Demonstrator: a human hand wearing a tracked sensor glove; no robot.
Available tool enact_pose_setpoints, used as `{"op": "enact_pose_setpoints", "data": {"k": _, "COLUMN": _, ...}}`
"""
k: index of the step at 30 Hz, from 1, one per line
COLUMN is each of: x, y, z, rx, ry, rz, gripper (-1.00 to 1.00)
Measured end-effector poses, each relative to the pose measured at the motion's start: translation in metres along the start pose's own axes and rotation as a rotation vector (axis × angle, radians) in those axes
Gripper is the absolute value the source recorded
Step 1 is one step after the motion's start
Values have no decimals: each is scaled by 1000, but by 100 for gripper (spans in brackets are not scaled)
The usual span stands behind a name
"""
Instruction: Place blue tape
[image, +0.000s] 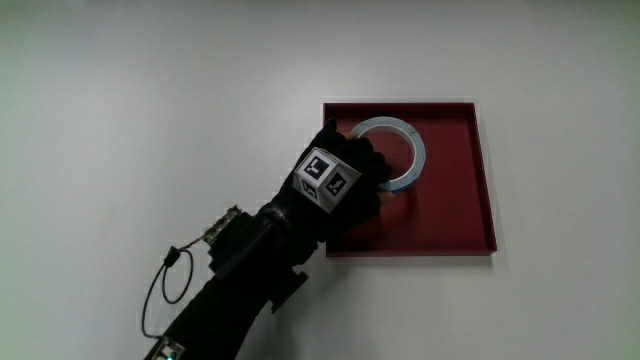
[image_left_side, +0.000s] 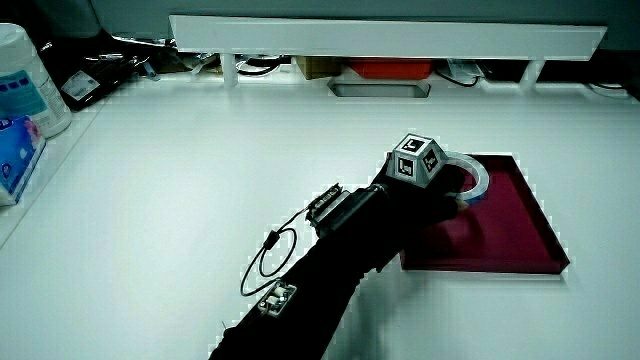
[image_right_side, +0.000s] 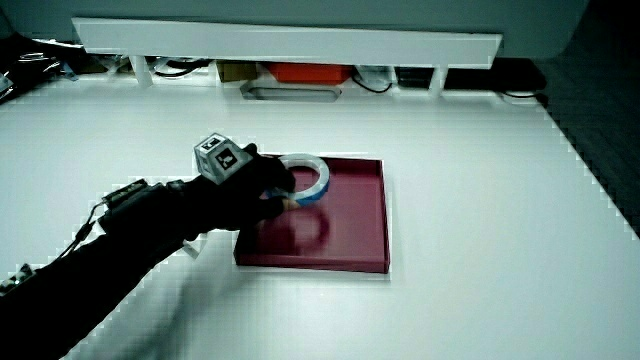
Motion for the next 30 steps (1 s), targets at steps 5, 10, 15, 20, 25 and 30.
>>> {"op": "enact_pose_setpoints", "data": {"k": 5, "x": -4, "y": 11, "z": -24, "rx": -42, "ry": -22, "rz": 46, "gripper": 0}}
{"op": "enact_pose_setpoints", "data": {"k": 10, "x": -4, "y": 16, "z": -41, "rx": -79, "ry": -13, "rz": 71, "gripper": 0}}
{"op": "enact_pose_setpoints", "data": {"k": 15, "x": -2, "y": 22, "z": -44, "rx": -133, "ry": 8, "rz": 99, "gripper": 0}}
{"op": "enact_pose_setpoints", "data": {"k": 20, "x": -2, "y": 25, "z": -46, "rx": -172, "ry": 16, "rz": 122, "gripper": 0}}
{"op": "enact_pose_setpoints", "data": {"k": 25, "x": 1, "y": 25, "z": -47, "rx": -180, "ry": 42, "rz": 115, "gripper": -12}}
{"op": "enact_pose_setpoints", "data": {"k": 30, "x": 8, "y": 24, "z": -51, "rx": -171, "ry": 101, "rz": 93, "gripper": -24}}
